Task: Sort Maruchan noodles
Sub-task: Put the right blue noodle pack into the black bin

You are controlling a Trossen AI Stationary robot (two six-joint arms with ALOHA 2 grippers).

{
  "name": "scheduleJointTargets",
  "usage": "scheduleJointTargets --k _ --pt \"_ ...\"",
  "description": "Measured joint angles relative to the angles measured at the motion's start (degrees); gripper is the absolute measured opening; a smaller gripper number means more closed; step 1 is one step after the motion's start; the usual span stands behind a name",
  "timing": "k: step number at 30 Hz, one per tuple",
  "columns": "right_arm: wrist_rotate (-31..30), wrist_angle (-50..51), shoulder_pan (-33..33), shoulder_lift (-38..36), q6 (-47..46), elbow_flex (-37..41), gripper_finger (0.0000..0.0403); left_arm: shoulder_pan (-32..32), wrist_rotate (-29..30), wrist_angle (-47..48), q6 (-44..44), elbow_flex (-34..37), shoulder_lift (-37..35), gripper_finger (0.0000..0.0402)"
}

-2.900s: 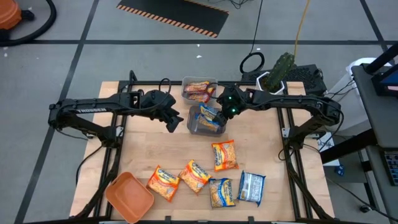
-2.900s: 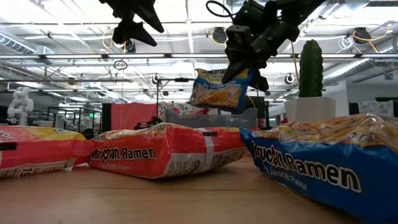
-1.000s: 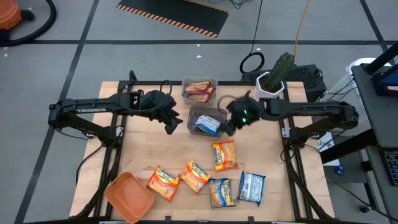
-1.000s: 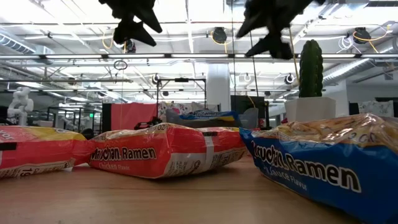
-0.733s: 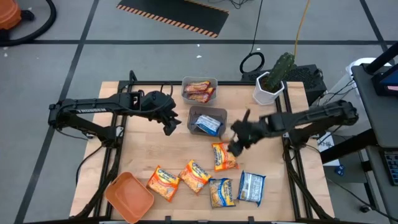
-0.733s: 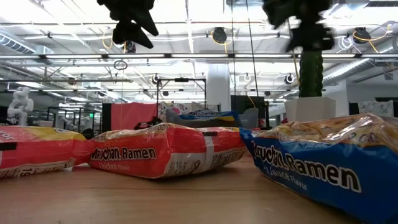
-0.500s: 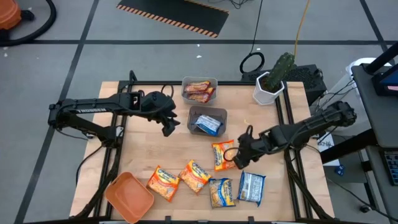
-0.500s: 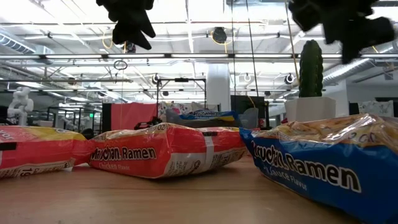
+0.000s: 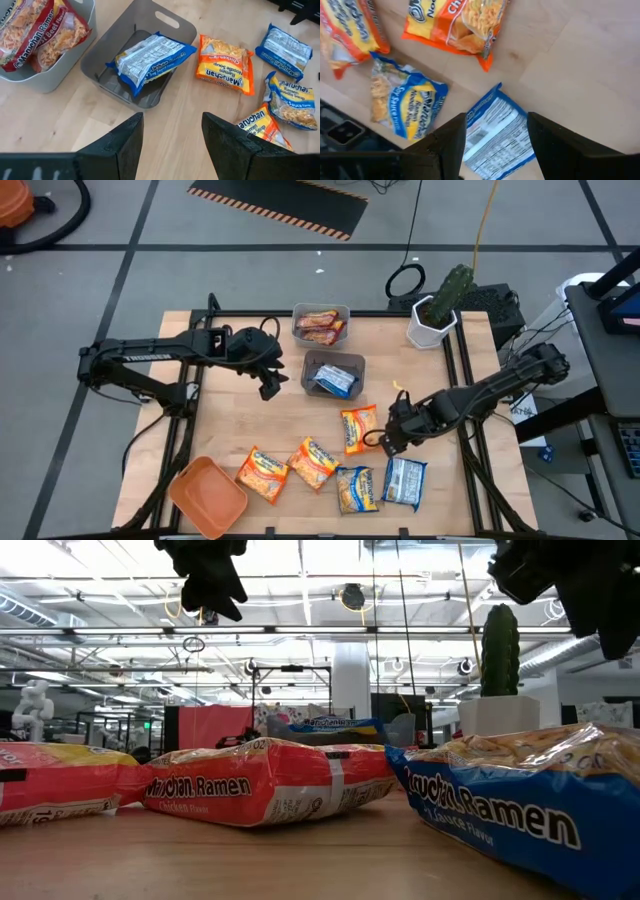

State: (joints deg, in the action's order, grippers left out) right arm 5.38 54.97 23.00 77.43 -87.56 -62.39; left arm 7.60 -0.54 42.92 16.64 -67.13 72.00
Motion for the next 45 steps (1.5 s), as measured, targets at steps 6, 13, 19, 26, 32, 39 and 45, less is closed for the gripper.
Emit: scheduleJointTargets --k 6,13,19,26,32,39,45 --pt "-0.70 -0.36 -0.02 5.10 5.50 0.04 0.0201 -0.05 0.31 0.29 2.21 -0.04 0.69 0.0207" --pt "1.95 -1.17 -0.42 9.72 11.56 0.04 0.0201 -0.59 0.14 0.29 2.99 -0.04 0.86 0.0207" --pt "4.89 -7.26 -0.39 11.30 14.68 3.01 0.0201 -0.55 0.13 -0.46 3.56 -0.04 0.88 0.0207" --pt "8.15 -21.07 -0.30 11.34 11.44 11.40 0.0201 -0.96 -0.88 -0.32 4.85 -0.04 0.88 0.0207" --pt "9.00 -31.28 -0.03 11.08 7.96 17.89 0.0195 -0.96 -0.80 -0.89 4.65 -0.04 0.88 0.0207" --pt "9.38 -31.25 -0.07 11.17 8.99 18.31 0.0130 -2.51 -1.99 -0.61 5.84 -0.04 0.88 0.0207" --pt "9.63 -32.09 0.52 11.04 8.45 18.40 0.0046 -3.65 0.52 -2.69 6.53 0.07 1.95 0.0207"
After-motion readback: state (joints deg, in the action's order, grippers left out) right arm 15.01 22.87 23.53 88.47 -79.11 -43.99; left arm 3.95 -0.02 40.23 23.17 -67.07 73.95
